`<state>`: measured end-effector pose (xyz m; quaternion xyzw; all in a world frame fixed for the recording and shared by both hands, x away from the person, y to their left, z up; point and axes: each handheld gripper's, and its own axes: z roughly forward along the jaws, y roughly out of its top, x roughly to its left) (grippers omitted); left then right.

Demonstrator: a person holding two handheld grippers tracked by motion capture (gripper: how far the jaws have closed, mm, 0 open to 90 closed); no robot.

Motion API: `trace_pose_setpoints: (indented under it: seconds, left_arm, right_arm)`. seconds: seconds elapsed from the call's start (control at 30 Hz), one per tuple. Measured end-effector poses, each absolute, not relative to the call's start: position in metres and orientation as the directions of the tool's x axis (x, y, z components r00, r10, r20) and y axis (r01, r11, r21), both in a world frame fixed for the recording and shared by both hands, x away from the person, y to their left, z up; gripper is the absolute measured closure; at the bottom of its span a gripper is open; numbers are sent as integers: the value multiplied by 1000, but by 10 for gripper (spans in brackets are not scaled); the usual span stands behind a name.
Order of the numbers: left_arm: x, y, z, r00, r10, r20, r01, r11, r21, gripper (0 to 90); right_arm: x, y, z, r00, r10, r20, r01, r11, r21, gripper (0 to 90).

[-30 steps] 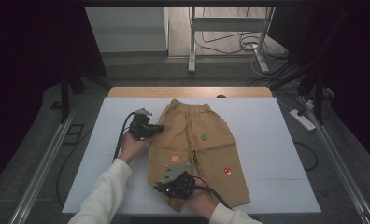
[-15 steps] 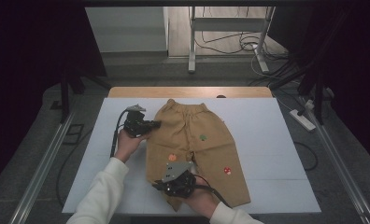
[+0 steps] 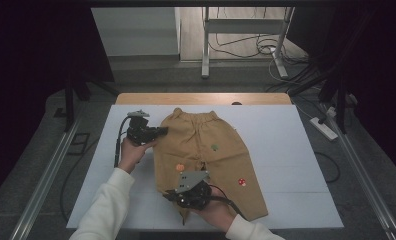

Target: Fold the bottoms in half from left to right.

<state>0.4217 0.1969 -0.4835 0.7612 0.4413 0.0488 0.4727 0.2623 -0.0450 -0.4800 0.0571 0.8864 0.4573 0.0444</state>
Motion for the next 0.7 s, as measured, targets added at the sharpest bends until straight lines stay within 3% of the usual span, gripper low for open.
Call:
trace_pose_setpoints:
  seconds: [0.3,0.7]
  left_arm:
    - [412,215,-462,600,717,-354,588,-96,803,863]
    - [417,206,-471,600,716,-356,611,-123,782,862]
  right_arm:
    - [260,-43,-461,-990,133,-44,33,524,851,862]
    - [264,-48,-468,-990,140,-25,55,543,838,863]
